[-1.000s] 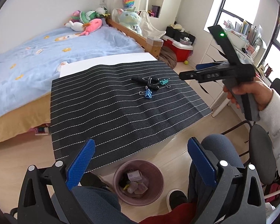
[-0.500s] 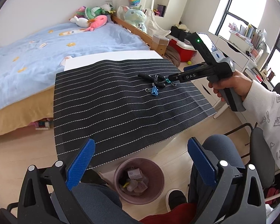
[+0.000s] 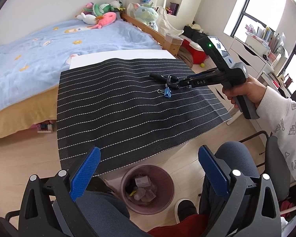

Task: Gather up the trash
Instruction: 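Grasp the teal binder clip with the right gripper and lift it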

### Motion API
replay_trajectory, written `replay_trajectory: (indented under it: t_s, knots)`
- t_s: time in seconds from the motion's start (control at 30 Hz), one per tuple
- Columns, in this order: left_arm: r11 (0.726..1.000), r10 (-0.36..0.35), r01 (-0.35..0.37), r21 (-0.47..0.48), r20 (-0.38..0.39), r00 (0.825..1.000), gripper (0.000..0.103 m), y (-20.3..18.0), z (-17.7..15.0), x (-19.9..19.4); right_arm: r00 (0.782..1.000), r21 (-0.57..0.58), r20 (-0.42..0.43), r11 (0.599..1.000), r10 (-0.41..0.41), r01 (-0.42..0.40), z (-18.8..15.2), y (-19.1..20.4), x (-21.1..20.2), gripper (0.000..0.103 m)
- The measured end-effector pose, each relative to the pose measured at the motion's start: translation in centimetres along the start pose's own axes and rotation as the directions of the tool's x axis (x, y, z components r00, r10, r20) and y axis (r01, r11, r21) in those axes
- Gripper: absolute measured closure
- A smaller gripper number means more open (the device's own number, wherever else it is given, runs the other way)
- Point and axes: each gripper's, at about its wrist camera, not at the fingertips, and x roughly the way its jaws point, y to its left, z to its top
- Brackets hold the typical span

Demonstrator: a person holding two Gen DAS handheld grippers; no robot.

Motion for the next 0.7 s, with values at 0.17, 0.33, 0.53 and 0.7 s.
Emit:
replay_trajectory:
  t_s: [0.17, 0.33, 0.53, 0.7]
  knots:
    - [1.000, 0.000, 0.000, -0.001, -0.002, 1.000, 0.008, 0.1, 0.0, 0.1, 1.000, -0.007, 0.000, 1.000, -0.001, 0.001, -0.1, 0.2, -0.1, 0.078]
    - [1.000, -0.001, 0.001, 0.005, 0.001, 1.000, 0.008, 0.0, 0.0, 0.1, 1.000, 0.001, 0.009, 1.000, -0.003, 0.003, -0.2, 0.1, -0.3, 0.078]
    - [1.000, -0.005, 0.005, 0.025, 0.011, 1.000, 0.008, -0.4, 0.8, 0.4, 0.999, 0.032, 0.037, 0.999, 0.008, -0.010, -0.5, -0.2, -1.7, 0.078]
    - [0.999, -0.010, 0.009, 0.054, 0.026, 1.000, 0.008, -1.1, 2.5, 0.8, 0.998, 0.050, 0.059, 0.998, 0.024, -0.027, -1.0, -0.1, -3.3, 0.078]
